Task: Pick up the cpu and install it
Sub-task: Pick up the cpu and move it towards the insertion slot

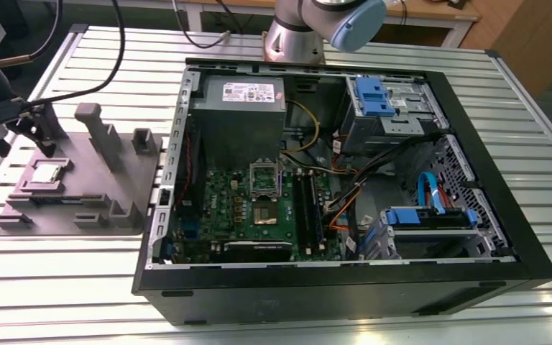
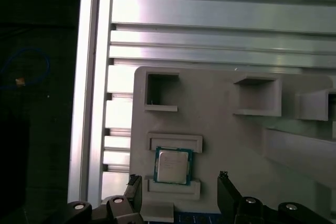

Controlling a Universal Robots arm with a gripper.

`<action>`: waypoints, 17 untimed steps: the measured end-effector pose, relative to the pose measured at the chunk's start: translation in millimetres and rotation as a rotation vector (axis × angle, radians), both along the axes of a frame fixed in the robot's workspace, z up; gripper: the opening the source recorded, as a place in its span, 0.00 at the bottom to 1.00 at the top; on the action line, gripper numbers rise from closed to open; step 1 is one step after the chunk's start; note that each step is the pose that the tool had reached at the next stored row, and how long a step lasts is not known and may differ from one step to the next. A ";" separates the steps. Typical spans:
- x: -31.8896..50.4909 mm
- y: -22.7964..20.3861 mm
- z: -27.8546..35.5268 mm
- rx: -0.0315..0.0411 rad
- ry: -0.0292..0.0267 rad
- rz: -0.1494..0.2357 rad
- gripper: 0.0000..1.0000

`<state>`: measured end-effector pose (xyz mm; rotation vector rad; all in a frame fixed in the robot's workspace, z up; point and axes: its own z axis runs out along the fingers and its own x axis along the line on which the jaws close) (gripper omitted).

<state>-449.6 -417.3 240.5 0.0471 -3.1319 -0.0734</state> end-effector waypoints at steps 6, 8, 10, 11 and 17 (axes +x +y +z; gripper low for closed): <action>0.0 -0.3 -8.1 -0.0001 0.0000 -0.003 0.67; 0.0 -0.4 -9.9 0.0000 0.0001 -0.009 0.67; -0.1 -0.4 -10.7 -0.0002 0.0003 -0.013 0.67; 0.0 -0.4 -10.8 -0.0003 0.0004 -0.013 0.67; 0.0 -0.3 -16.6 -0.0001 0.0001 -0.013 0.67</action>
